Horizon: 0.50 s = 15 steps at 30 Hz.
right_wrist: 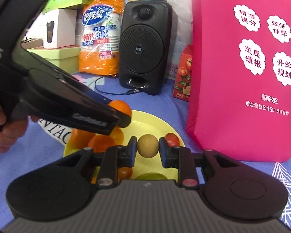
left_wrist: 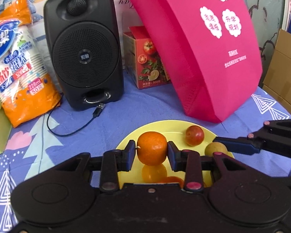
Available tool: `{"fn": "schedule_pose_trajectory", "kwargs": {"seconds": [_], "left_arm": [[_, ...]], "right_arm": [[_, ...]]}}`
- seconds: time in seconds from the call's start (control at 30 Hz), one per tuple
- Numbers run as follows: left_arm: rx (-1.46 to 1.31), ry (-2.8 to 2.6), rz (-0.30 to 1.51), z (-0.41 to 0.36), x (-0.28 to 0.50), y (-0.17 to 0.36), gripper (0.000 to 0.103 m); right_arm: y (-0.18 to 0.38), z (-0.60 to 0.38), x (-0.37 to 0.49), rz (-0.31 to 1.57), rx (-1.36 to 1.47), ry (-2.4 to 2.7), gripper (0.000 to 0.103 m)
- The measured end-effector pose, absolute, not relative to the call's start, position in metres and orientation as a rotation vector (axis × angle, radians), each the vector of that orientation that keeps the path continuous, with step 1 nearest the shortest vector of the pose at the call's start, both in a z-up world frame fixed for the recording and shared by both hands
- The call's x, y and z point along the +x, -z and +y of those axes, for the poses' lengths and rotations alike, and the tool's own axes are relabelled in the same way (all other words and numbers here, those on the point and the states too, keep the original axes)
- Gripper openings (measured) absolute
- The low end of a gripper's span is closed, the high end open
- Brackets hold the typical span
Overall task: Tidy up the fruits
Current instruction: 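Open both tools to release the orange and kiwi into the plate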
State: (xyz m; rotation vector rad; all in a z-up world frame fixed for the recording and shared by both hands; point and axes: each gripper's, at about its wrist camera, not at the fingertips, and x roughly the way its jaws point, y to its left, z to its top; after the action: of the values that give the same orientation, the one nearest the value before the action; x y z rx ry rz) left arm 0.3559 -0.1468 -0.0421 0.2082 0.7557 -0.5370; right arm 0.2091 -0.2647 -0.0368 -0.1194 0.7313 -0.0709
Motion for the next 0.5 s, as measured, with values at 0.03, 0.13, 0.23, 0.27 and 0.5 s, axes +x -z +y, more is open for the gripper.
{"fn": "schedule_pose_trajectory", "kwargs": {"seconds": [0.03,0.13,0.23,0.27,0.5], "left_arm": [[0.208,0.54,0.756,-0.148,0.357,0.043,0.04],[0.206,0.531,0.747,-0.146,0.354,0.041,0.062],[0.205,0.527,0.732,-0.139,0.349,0.033,0.063],[0.204,0.524,0.723,-0.135,0.345,0.029,0.063],[0.171,0.5,0.643,-0.09,0.305,-0.006,0.072]], "right_arm": [[0.038,-0.265,0.21,0.737,-0.122,0.072,0.024],[0.038,-0.265,0.207,0.732,-0.13,0.067,0.024],[0.034,-0.265,0.202,0.725,-0.134,0.063,0.024],[0.033,-0.265,0.2,0.724,-0.132,0.063,0.024],[0.018,-0.261,0.165,0.696,-0.11,0.043,0.028]]}}
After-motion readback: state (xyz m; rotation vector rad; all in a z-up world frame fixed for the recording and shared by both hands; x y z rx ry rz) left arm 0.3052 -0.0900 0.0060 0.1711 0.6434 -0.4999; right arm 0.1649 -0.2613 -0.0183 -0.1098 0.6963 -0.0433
